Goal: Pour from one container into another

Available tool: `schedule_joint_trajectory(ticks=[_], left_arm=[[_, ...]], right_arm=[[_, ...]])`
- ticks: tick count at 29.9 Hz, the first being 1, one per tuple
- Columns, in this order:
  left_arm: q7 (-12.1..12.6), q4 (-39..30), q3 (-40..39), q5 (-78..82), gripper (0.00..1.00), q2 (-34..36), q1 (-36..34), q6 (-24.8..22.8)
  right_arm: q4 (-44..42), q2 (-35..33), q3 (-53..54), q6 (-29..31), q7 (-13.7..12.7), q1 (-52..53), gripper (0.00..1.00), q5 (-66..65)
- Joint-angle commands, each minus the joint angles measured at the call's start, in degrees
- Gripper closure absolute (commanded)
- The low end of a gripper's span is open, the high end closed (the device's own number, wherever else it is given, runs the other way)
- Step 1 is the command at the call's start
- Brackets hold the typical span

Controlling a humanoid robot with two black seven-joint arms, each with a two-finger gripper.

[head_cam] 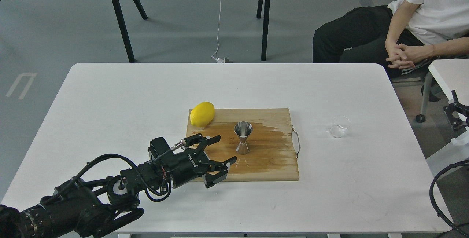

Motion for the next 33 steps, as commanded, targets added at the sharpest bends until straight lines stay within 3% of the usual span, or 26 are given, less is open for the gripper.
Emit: schedule_joint_trajectory(ticks=[1, 8, 15, 19, 26, 29, 33], left_arm=[[-1.2, -5.4, -0.5, -4.7, 0.14, 4.3, 0.0, 0.0], [-2.9, -12.7, -1.2, -21.0, 0.11, 11.6, 0.0, 0.0], [-9.9, -14.3, -3.8, -42.8, 0.08, 14.2, -0.7, 0.0], [-11.3, -14.1, -11.4, -57.5, 0.06, 15.0, -0.8, -12.4], [-11.3, -9.6, -29.7, -84.9, 0.01, 14.6, 0.0, -40.6], [-11.3, -4.1, -31.9, -100.7, 0.0, 13.5, -0.6, -46.5], [-9.6, 3.0, -32.5, -114.0, 0.0, 11.6, -1.0, -50.7]], right_arm=[[0.5, -0.1, 0.5, 0.0, -0.5, -2.0, 0.0, 0.2], [4.5, -0.1, 0.1, 0.0, -2.2, -7.2, 0.0, 4.4], [9.2, 0.7, -2.0, 0.0, -2.5, -16.0, 0.0, 6.3], [14.2, 0.4, -5.6, 0.0, -2.6, -21.7, 0.01, 10.1], [22.1, 0.0, -9.9, 0.0, -5.1, -26.3, 0.0, 17.3], [23.7, 0.8, -10.9, 0.0, -5.1, -26.3, 0.0, 17.4], [24.3, 1.8, -12.2, 0.0, -5.1, -25.1, 0.0, 17.5]])
